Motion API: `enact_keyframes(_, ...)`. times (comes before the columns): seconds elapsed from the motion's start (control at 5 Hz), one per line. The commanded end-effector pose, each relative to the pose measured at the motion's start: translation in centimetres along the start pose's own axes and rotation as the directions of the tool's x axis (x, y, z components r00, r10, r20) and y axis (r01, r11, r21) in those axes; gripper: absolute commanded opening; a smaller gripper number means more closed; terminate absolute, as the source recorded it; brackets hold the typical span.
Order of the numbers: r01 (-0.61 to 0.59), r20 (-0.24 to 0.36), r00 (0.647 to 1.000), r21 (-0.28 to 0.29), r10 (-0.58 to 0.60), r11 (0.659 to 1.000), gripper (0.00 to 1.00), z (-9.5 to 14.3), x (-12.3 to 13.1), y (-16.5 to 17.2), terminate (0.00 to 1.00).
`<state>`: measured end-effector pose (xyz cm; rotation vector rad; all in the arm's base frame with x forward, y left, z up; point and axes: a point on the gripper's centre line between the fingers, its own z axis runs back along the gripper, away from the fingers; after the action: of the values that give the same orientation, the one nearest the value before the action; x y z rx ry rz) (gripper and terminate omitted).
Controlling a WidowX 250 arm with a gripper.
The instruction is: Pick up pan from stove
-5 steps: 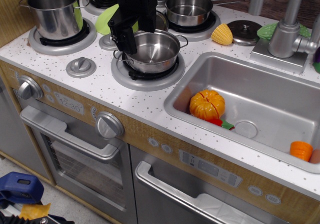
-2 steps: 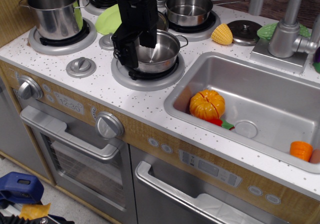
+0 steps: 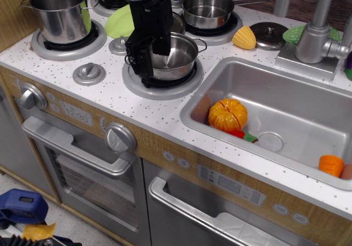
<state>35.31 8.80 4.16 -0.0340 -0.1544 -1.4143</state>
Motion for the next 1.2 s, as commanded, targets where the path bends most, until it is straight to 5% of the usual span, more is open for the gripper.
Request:
enact_keyframes(0.0, -0.018, -0.016, 1.0, 0.084, 0.02, 0.996, 1.0, 0.6, -0.2, 0.3, 0.0)
enact_keyframes(0.2, -0.025, -0.03, 0.999, 0.112, 0.029, 0.993, 1.0, 0.2, -0.1, 0.1, 0.0)
enact_keyframes(0.4, -0.026, -0.041, 0.999, 0.125, 0.031, 0.992, 0.0, 0.0, 0.0, 0.0, 0.0)
enact_keyframes(1.0, 0.097, -0.156, 0.985, 0.165, -0.071, 0.982, 0.0, 2.8, -0.6, 1.2, 0.0)
